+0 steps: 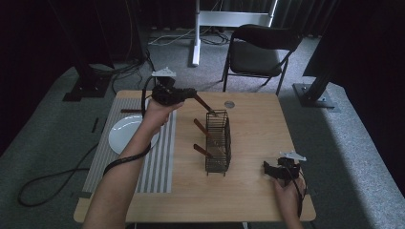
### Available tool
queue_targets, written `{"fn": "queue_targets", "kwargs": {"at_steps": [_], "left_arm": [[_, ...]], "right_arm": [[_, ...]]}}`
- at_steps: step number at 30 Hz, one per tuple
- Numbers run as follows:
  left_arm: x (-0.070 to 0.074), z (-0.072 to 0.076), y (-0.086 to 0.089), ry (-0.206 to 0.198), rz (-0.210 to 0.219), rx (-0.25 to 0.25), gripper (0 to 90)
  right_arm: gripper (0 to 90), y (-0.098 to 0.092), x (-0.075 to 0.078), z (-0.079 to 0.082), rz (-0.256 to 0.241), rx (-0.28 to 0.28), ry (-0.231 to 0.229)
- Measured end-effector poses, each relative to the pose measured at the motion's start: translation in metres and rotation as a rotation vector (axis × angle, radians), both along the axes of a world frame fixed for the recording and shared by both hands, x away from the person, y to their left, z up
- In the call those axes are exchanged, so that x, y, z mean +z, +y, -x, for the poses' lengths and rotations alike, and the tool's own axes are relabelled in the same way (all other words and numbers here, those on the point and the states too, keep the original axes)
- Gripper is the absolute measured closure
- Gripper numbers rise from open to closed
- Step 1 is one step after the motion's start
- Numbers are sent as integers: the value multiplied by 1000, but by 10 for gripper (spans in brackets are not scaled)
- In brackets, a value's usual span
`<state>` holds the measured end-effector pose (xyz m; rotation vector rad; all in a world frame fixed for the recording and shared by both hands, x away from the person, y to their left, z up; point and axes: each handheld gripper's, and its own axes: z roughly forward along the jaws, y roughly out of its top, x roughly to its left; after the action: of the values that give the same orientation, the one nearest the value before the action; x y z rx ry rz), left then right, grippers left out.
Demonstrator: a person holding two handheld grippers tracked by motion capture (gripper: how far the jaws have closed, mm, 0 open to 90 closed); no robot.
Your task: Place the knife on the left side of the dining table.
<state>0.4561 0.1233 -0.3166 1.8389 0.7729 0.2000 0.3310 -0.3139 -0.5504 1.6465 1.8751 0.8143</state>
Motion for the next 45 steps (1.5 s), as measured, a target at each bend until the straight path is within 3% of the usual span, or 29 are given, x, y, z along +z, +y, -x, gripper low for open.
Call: {"fn": "queue_targets", "kwargs": {"at_steps": [12,23,33,45], "left_arm": [[18,15,30,-15,13,42,812],[24,30,65,-20,24,98,812],[12,45,96,-4,37,140,812],[-9,60,120,20,45,173,811]], "right_arm": [[118,0,0,0,-1,-1,0],[118,0,0,0,0,0,0],[118,0,0,0,0,0,0],[118,0,0,0,0,1,0]]}}
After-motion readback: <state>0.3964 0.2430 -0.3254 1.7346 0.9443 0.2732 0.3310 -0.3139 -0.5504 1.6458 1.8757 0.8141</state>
